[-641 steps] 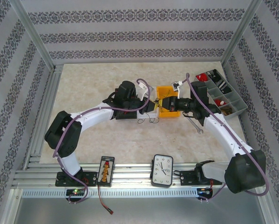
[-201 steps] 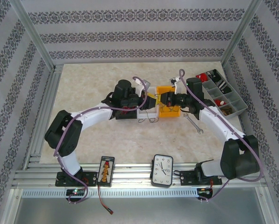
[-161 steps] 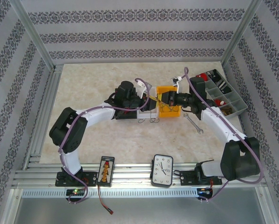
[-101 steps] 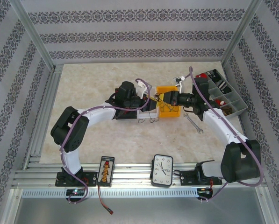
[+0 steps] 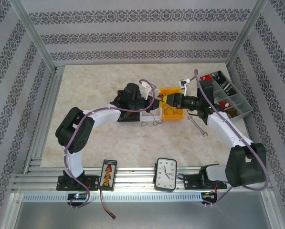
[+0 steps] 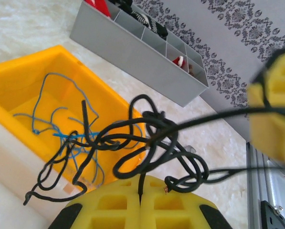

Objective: Untangle the cables

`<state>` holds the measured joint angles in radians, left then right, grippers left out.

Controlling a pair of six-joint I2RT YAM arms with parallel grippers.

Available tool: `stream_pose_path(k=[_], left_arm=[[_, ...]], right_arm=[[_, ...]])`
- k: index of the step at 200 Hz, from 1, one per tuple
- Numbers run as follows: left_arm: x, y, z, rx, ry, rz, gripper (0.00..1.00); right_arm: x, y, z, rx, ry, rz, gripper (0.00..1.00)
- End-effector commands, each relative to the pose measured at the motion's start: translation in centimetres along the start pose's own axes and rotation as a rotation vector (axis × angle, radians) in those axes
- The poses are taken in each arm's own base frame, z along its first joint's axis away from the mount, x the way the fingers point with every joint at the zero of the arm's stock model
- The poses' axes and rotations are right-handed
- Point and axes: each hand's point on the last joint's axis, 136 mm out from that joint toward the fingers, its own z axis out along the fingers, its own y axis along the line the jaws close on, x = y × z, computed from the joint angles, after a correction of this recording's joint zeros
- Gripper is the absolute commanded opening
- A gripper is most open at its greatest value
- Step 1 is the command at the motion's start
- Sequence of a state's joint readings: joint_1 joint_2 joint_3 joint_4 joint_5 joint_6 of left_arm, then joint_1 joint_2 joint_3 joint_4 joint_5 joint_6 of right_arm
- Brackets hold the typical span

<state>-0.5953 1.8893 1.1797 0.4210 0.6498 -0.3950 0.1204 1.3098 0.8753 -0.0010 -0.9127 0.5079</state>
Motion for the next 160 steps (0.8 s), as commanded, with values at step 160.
stream_pose_path(k=[160], left_arm=[[-3.6,-3.8,-5.9,0.065,-0.180,-0.146,0.00]], right_arm=[[3.0,-9.2,2.9,0.600,0.093,-0.162,0.63]])
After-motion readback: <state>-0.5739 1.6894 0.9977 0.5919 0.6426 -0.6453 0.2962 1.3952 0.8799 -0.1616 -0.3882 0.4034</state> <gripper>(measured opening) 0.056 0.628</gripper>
